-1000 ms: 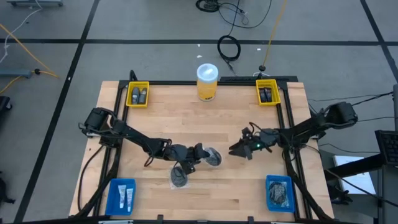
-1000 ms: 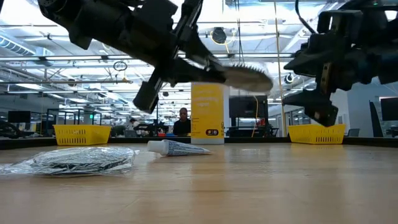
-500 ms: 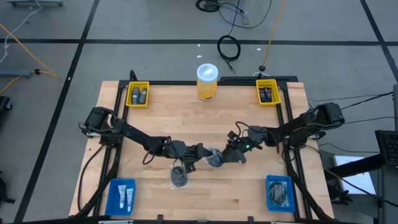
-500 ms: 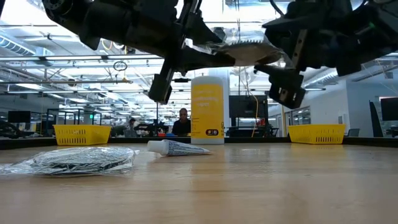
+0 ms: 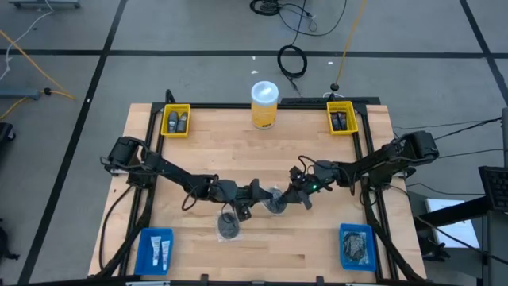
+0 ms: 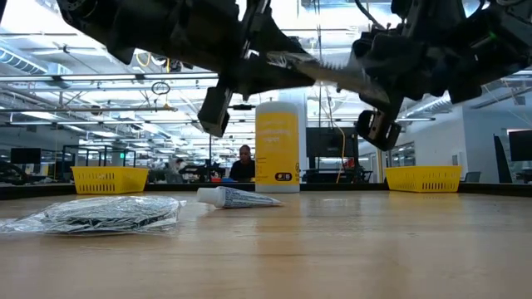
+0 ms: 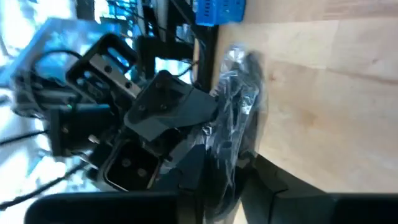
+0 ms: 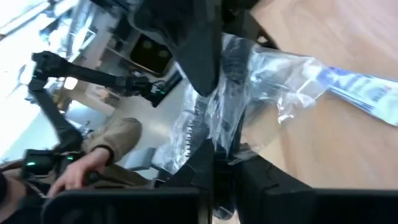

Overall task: Pick & Place Travel size toiletries
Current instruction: Put the black hairbrush into the right blue bin

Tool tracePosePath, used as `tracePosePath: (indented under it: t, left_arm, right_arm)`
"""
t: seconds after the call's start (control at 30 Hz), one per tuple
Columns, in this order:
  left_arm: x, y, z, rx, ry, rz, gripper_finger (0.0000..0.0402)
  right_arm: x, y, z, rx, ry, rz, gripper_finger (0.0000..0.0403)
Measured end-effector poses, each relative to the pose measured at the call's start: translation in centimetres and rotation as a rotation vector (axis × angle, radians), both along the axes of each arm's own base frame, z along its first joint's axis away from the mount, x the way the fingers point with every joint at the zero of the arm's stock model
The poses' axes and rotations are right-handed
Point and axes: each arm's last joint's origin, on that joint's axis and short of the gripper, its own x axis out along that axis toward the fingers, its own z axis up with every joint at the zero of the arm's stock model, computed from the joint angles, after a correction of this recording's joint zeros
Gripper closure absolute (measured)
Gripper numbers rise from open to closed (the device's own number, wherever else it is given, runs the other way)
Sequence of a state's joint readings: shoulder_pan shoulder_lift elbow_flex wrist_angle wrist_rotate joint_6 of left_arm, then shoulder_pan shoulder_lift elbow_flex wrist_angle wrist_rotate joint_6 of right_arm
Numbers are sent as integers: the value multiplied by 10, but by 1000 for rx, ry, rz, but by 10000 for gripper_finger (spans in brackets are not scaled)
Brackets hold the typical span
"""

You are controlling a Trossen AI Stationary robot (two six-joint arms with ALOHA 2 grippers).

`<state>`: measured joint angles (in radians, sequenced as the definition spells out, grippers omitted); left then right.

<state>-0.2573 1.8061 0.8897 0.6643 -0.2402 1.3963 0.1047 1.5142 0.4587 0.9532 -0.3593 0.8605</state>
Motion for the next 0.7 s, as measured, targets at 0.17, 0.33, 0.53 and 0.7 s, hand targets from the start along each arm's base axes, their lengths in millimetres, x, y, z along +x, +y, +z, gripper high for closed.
tracePosePath:
  t: [0.17, 0.33, 0.53, 0.7]
  left_arm:
    - [-1, 0, 2, -39, 60, 101, 253]
    - [-6, -4, 6, -170, 76, 227, 158]
    - [-7, -3, 6, -472, 56, 339, 91]
    - [-6, 0, 5, -678, 46, 399, 82]
  right_arm:
    - [-7, 2, -10, 30, 156, 58, 364]
    - [-24, 11, -2, 60, 268, 211, 379]
    - [-62, 33, 21, 108, 391, 470, 380]
    - [-95, 50, 35, 190, 538, 590, 371]
